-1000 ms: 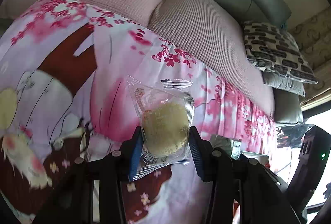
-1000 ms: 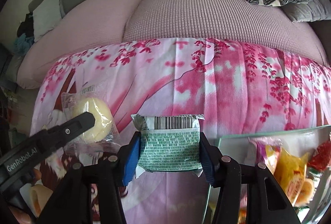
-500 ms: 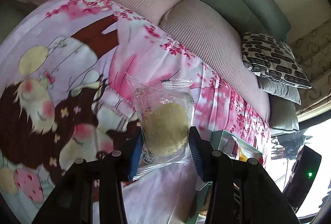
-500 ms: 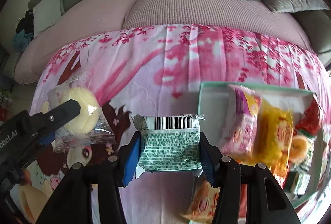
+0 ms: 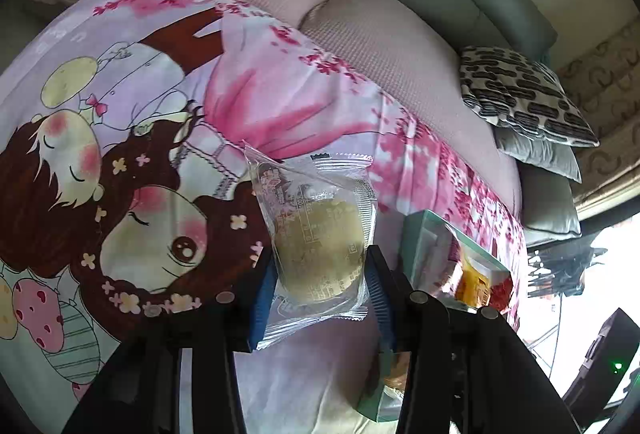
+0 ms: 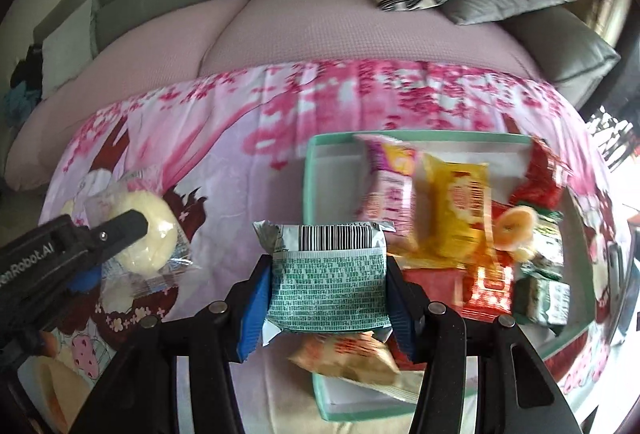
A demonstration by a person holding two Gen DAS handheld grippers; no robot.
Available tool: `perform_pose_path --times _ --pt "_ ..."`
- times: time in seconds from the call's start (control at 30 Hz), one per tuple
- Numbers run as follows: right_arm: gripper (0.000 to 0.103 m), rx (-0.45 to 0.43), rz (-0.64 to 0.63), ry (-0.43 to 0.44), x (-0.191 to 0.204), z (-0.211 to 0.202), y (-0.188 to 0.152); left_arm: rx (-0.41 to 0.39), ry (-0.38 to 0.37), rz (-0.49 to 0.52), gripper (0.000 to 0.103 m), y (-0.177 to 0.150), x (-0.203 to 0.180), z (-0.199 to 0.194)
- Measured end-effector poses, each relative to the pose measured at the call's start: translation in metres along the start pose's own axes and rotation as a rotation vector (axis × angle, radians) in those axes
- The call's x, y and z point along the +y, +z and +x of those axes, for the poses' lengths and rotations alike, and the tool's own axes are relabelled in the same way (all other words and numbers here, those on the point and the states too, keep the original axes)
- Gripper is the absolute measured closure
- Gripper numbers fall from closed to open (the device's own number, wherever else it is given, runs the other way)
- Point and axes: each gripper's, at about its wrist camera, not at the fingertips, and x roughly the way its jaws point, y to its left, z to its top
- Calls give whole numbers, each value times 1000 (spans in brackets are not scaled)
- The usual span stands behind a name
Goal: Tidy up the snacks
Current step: 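Carry the bun bag and green pack over the tray with both grippers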
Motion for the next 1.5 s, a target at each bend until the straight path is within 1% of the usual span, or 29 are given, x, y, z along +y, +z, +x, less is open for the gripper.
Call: perform_pose_path --times 0.03,0.07,0.13,0.27,0.37,0.4,0.43,0.5,0.53,0.63,0.67,0.73,0.87,1.07,1.2,1.5 --pt "47 -10 16 2 -6 -3 -1 -2 -5 13 58 -2 -4 -1" --pt "47 -26 55 6 -22 -10 -2 -3 -12 31 58 -4 -11 -3" --pt "47 -33 71 4 -29 -12 -3 -3 -31 65 57 -7 -22 -4" --pt "47 -50 170 -14 -68 -19 -3 20 -71 143 57 -18 -50 -2" --pt "47 -52 248 -55 -99 -19 -5 44 -94 192 57 -27 -69 3" --pt "47 -48 295 -76 -121 -17 -5 50 -99 202 57 -30 -73 5" --pt "47 -48 295 -76 -121 -17 -5 55 -103 218 57 -33 -78 6" --pt "47 -44 353 -68 -145 -17 -9 68 -114 257 57 -40 -92 10" --pt "47 -44 353 -68 -145 -17 -9 73 -119 276 58 -44 -98 11" --pt "47 -42 414 -92 -171 -18 -14 80 -134 327 57 -50 -116 15" --pt "47 -42 414 -92 -171 -18 -14 84 -141 347 57 -52 -123 17" --pt "47 -37 450 -109 -186 -16 -15 91 -157 375 57 -54 -135 22" --pt "47 -33 472 -110 -196 -12 -16 107 -154 382 57 -52 -144 34" --pt "47 -7 489 -101 -206 1 -14 141 -142 371 57 -46 -145 54" --pt "47 5 489 -107 -209 6 -14 144 -132 375 57 -42 -149 63" --pt "46 12 488 -97 -212 11 -11 168 -139 420 57 -51 -167 79"
